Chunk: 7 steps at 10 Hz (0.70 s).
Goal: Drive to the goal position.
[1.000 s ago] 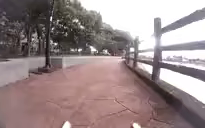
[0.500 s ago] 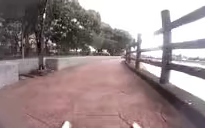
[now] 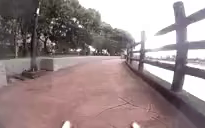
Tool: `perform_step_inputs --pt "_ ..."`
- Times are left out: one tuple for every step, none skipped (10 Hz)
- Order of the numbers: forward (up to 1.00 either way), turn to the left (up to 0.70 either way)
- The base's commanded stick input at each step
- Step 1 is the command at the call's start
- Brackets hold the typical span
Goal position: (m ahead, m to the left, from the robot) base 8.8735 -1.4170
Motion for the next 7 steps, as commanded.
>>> perform_step_inputs --pt "0.7 0.0" --pt "0.7 0.0" --pt "0.7 -0.06" --pt "0.7 -0.23" --pt "0.7 -0.33" --pt "0.7 -0.33" --pt "0.7 -0.33"
